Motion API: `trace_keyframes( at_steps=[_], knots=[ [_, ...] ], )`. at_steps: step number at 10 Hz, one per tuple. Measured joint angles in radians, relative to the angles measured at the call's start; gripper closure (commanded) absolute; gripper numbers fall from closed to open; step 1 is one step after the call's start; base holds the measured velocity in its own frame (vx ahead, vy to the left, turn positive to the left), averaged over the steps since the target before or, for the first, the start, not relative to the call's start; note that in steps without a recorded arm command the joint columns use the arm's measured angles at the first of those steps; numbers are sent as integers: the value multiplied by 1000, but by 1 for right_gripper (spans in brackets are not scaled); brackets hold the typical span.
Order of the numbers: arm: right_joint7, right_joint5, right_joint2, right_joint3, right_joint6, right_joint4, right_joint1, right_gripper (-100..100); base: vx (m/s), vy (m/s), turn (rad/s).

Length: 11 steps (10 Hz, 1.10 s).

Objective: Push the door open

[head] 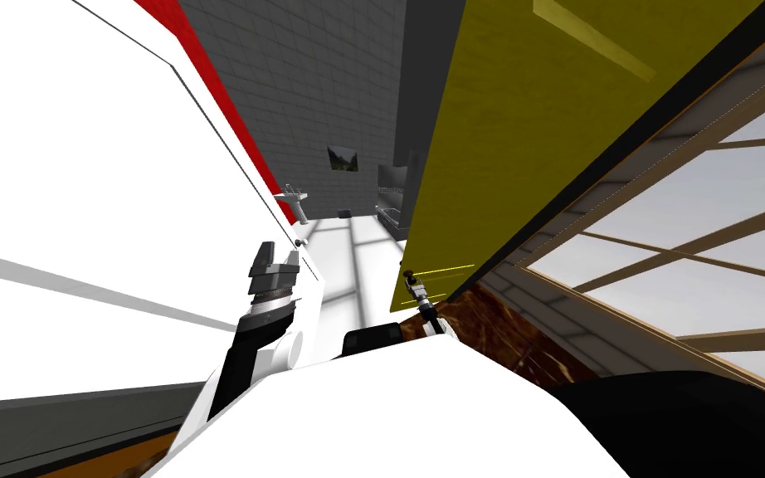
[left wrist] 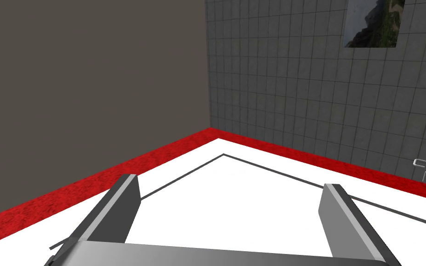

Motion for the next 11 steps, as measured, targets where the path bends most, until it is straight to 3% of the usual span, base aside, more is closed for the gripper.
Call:
trace_keyframes(
  at_steps=[1, 7, 11],
  knots=[
    [2, -2, 0, 0, 5, 1, -2, 100, 3, 0, -19],
    [0, 1, 1, 1, -1, 0, 0, 100, 3, 0, -5],
    [-76, -17, 2, 16, -1, 13, -6, 100, 38, 8, -42]
  ],
)
